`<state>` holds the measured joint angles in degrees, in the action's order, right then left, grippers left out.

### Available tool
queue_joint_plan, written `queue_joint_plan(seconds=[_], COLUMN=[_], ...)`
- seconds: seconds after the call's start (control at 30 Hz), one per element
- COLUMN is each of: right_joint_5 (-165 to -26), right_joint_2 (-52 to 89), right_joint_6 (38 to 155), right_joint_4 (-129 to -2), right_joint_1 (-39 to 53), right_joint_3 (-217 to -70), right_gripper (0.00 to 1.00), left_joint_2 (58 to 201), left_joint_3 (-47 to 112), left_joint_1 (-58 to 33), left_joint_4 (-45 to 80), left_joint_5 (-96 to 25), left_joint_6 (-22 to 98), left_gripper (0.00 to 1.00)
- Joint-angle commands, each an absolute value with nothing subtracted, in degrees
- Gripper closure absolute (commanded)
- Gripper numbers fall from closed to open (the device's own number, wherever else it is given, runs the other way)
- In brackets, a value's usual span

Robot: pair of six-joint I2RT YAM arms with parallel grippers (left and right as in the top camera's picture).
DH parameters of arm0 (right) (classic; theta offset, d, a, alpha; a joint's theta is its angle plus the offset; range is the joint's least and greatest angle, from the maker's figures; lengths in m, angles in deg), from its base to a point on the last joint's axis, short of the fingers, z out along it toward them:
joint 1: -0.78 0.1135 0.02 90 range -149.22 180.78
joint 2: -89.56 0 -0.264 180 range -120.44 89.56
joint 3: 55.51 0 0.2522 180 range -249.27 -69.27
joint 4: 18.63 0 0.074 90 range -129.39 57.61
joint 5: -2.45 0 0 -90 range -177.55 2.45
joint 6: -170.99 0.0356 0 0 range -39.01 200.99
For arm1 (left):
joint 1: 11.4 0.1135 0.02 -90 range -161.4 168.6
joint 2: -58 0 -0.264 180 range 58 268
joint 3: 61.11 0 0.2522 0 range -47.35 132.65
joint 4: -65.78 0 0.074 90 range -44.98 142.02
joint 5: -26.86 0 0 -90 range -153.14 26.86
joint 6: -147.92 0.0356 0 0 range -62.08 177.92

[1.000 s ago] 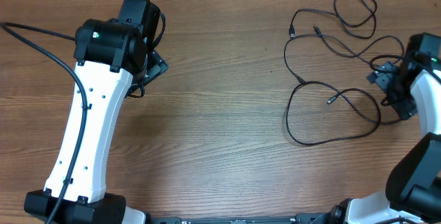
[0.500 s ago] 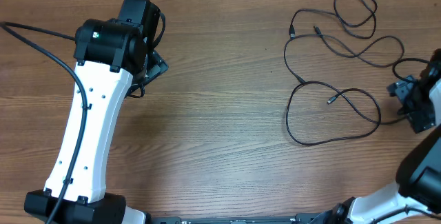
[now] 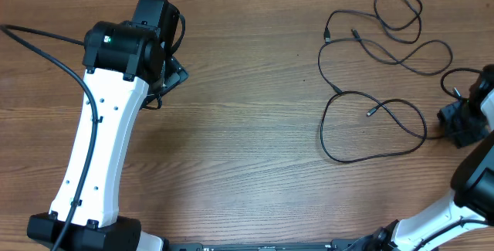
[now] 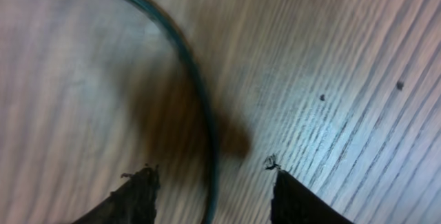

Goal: Untangle cables

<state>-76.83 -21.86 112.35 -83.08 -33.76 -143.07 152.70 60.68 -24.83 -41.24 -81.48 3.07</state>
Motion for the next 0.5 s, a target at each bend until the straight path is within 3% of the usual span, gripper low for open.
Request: queue_joint_plan(seconds=[0.0, 0.47], right_joint_5=[-76.87, -80.24], right_joint_2=[-23.43, -25.31], right_joint_6=[112.7, 112.48], right_joint_4=[-82.67, -79.92], right_joint_1=[-34.31, -34.29], right_joint_3=[-142.37, -142.33], right_gripper=[0.51, 0.78], left_joint_2=[153.16, 153.16], left_joint_3=[60.46, 60.46], left_joint_1=[-24.94, -24.94], left_joint_4=[-41.37, -41.35], left_joint_5=[-81.29, -81.29], left_joint_6=[4.16, 4.18], left_gripper=[0.0, 0.01])
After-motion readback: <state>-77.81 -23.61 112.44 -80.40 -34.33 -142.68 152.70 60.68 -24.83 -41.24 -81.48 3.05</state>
